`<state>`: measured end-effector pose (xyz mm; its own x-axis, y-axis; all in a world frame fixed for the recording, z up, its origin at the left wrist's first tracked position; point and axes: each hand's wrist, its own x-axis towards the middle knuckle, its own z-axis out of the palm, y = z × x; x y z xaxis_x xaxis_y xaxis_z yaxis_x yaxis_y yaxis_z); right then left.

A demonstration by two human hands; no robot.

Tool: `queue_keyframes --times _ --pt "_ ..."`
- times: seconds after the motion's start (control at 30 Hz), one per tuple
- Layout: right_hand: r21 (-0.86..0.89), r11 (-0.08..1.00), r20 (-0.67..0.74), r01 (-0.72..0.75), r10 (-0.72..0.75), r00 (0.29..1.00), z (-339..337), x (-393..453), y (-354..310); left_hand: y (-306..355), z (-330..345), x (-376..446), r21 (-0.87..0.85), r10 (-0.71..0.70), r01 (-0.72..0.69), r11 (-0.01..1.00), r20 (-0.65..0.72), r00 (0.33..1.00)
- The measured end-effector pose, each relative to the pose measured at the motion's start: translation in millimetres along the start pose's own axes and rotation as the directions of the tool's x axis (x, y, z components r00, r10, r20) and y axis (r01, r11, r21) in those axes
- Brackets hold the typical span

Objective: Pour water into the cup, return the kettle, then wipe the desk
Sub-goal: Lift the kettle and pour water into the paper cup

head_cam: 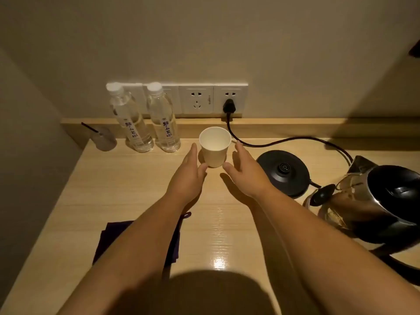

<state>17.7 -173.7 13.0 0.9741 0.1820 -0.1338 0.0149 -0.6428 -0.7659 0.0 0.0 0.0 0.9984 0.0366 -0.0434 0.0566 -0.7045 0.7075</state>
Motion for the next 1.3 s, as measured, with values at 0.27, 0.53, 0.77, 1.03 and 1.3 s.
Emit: queue_keyframes --times 0.27,0.53,0.77,1.03,1.3 --pt "0.135 0.988 -0.005 0.071 -0.071 0.997 7 16 -2 6 8 14 -0.200 0.100 -0.100 0.975 -0.013 0.995" --pt "0.071 0.996 -0.013 0.056 -0.055 0.998 -3 -57 2 20 17 -53 -0.244 0.080 -0.061 0.968 0.068 0.994" --pt "0.055 0.998 -0.021 0.014 -0.013 1.000 -5 -136 12 41 29 -127 -0.253 0.013 0.023 0.967 0.139 0.990" --pt "0.073 0.997 -0.005 0.011 -0.011 1.000 -7 -191 17 46 38 -185 -0.282 -0.012 0.054 0.958 0.148 0.989" --pt "0.085 0.996 0.014 -0.024 0.023 1.000 -5 -204 26 53 38 -191 -0.329 0.002 0.057 0.943 0.175 0.985"
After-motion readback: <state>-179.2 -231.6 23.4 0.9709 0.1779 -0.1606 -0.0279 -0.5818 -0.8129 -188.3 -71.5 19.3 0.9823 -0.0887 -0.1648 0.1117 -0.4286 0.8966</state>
